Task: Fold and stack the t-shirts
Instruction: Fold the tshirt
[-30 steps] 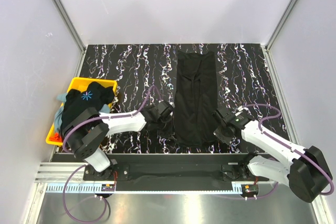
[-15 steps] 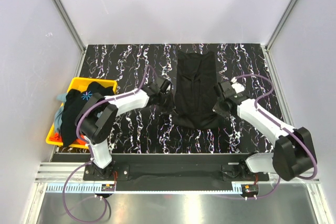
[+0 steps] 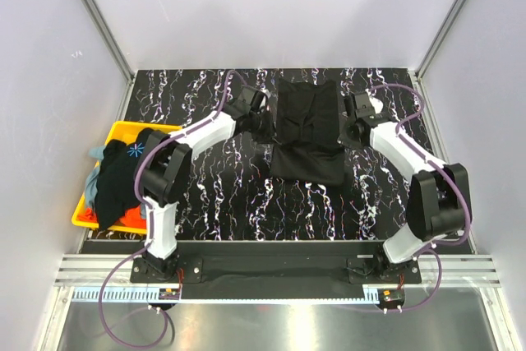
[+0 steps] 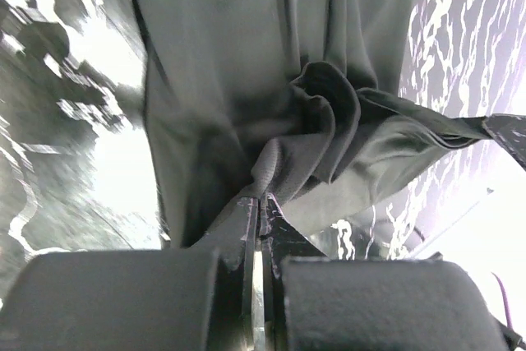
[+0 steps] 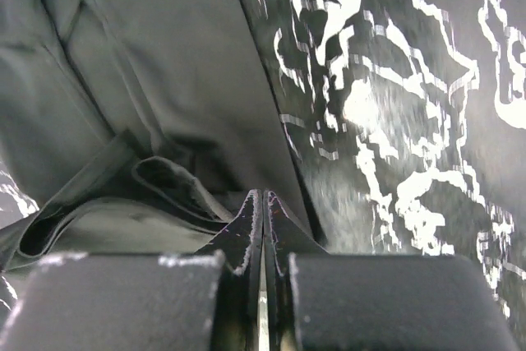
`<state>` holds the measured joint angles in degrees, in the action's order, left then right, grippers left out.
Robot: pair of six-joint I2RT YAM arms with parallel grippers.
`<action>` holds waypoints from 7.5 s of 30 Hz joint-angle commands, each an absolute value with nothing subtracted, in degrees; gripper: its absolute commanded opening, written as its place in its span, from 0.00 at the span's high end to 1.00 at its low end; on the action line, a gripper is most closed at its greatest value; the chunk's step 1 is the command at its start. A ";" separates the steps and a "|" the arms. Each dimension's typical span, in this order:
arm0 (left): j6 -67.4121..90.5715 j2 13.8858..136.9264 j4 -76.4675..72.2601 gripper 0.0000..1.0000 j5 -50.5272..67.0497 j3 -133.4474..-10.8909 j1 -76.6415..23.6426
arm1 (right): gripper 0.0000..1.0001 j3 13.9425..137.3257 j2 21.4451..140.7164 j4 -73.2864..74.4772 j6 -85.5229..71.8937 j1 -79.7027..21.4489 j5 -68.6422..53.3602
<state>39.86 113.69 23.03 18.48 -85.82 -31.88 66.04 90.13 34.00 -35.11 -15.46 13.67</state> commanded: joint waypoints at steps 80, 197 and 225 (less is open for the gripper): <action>29.26 121.73 8.96 0.57 26.99 -78.84 -25.31 | 0.53 65.39 107.13 26.63 -21.27 -5.80 -19.69; 44.19 86.23 9.69 0.47 16.70 -50.92 -28.64 | 0.47 48.27 81.49 33.15 -53.68 -0.70 -17.67; 58.53 92.73 -5.45 0.46 9.41 -38.32 -35.68 | 0.43 27.16 77.61 10.55 -66.44 -7.64 -14.24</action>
<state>58.35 91.53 -4.84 12.60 -39.29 -35.44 28.56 76.97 11.14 -65.52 -6.98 -18.87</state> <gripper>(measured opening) 0.557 0.571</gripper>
